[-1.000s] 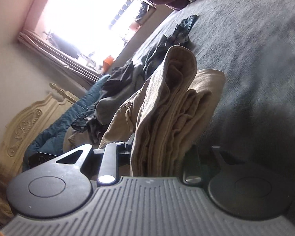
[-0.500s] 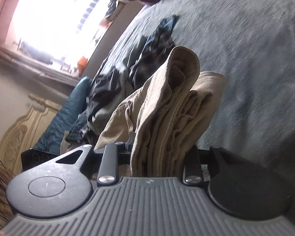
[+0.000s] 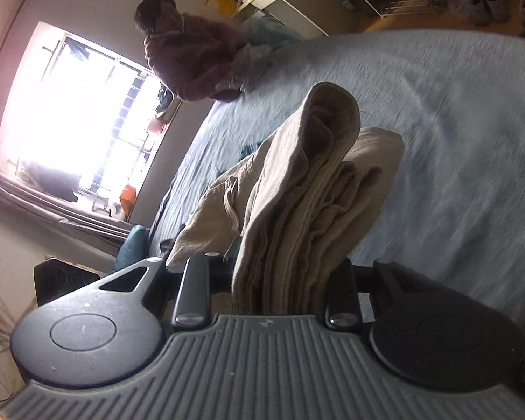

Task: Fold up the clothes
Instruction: 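Hold the folded trouser bundle with both grippers, then lift the beige trouser bundle with both grippers and flip it over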

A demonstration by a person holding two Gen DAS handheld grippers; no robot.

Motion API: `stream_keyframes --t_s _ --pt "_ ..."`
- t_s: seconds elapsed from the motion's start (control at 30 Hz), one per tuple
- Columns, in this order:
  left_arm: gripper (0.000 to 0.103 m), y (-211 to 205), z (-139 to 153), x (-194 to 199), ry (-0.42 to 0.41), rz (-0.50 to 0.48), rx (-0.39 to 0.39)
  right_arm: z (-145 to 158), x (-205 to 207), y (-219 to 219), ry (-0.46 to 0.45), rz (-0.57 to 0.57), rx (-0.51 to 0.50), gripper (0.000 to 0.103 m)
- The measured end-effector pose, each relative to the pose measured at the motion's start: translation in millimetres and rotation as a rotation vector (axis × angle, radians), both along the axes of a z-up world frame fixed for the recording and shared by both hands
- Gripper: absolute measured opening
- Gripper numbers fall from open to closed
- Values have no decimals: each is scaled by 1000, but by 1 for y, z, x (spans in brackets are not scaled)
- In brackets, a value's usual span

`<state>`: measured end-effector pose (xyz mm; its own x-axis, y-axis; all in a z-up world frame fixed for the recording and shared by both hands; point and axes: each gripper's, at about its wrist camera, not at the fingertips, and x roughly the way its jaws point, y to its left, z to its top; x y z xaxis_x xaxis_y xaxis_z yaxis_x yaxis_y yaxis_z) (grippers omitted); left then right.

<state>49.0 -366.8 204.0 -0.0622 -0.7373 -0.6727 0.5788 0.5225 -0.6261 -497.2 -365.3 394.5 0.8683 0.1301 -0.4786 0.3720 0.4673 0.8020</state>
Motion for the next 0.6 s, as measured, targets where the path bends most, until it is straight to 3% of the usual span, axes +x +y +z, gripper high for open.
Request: stream_keyframes --t_s 0.27,0.6 --pt "35 -106 -3 -20 33 -9 -20 8 -29 -102 0 -36 20 28" --pt "34 -195 -65 -6 98 -111 -26 -29 -40 -154 74 -180 9 27"
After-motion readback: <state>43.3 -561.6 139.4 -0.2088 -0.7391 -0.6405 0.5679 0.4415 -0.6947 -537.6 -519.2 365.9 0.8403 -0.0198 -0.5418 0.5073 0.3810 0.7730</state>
